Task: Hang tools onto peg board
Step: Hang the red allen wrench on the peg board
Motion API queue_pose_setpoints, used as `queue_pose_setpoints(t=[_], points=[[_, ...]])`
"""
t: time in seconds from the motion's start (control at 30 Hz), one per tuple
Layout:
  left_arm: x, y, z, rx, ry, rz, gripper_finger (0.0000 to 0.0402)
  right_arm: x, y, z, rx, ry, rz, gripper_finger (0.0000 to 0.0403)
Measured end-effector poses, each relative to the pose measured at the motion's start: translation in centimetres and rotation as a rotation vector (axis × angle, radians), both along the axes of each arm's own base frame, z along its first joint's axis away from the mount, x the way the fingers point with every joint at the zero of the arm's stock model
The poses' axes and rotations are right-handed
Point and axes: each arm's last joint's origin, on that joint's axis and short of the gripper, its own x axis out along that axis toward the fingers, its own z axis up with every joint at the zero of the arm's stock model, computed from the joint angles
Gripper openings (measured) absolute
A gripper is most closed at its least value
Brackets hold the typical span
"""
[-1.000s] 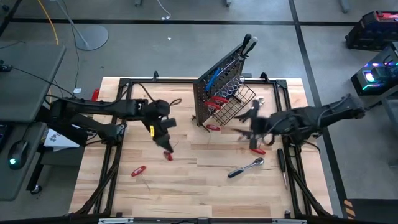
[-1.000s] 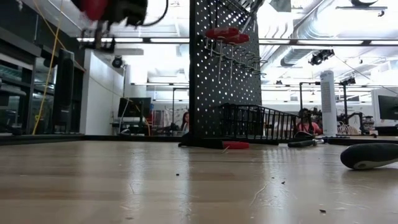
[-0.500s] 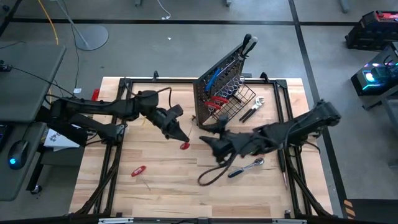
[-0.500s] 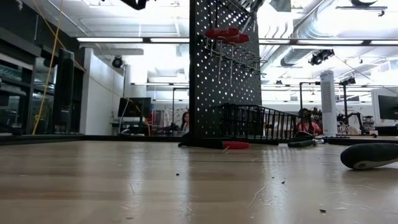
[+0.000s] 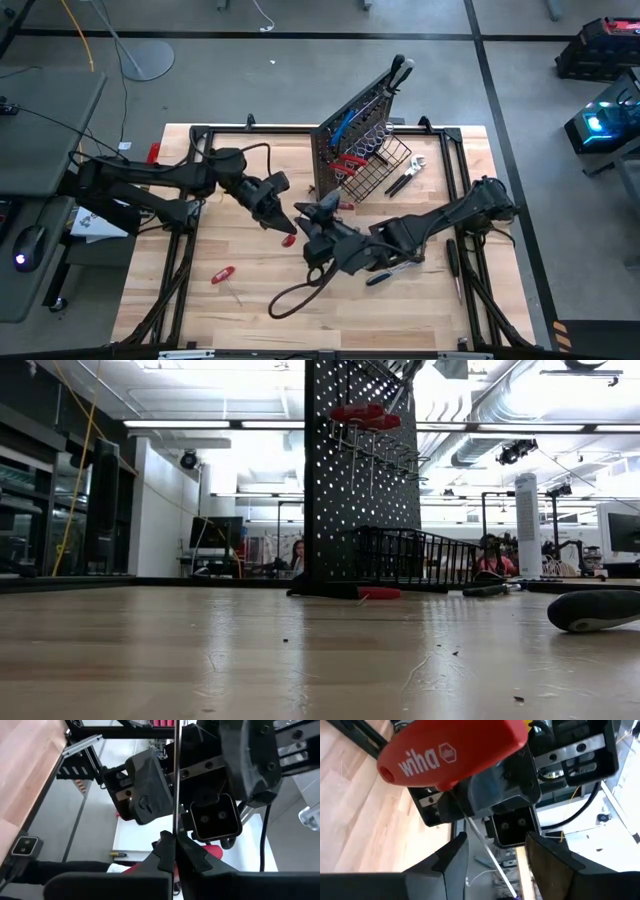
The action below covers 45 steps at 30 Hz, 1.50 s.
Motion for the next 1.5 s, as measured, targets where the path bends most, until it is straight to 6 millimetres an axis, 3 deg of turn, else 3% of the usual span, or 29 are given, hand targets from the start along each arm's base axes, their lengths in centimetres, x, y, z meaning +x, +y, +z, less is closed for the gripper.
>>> queue_pose_setpoints(t=[0.17,0.43,0.6,0.8,1.1,1.3,1.5], points=[[0.0,-0.5,0.0,-0.005,0.002,0.002,0.0000,0.0,0.0,-0.3,-0.019,0.034,-0.002,0.0158],[0.0,-0.5,0.1,-0.007,0.001,0.041,0.0000,0.1,-0.3,-0.6,0.036,0.036,0.023,0.0011],[0.1,0.1,0.3,0.003,-0.033,0.073,0.0001,0.1,-0.3,-0.7,0.084,0.009,0.005,0.0003],[-0.3,2.4,0.7,0.058,-0.076,0.169,0.0001,-0.4,-0.7,-0.5,0.276,-0.073,-0.040,0.0001],[-3.7,5.2,1.8,0.333,-0.154,0.337,0.0001,-2.3,-1.7,-1.4,0.697,-0.027,-0.125,0.0001],[-6.8,4.5,1.4,0.640,-0.096,0.422,0.0000,-6.0,-2.7,-0.7,0.890,0.021,-0.303,0.0000],[-8.2,2.8,-2.0,0.724,-0.068,0.562,0.0000,-12.5,-2.6,-2.1,1.104,-0.123,-0.481,0.0000]])
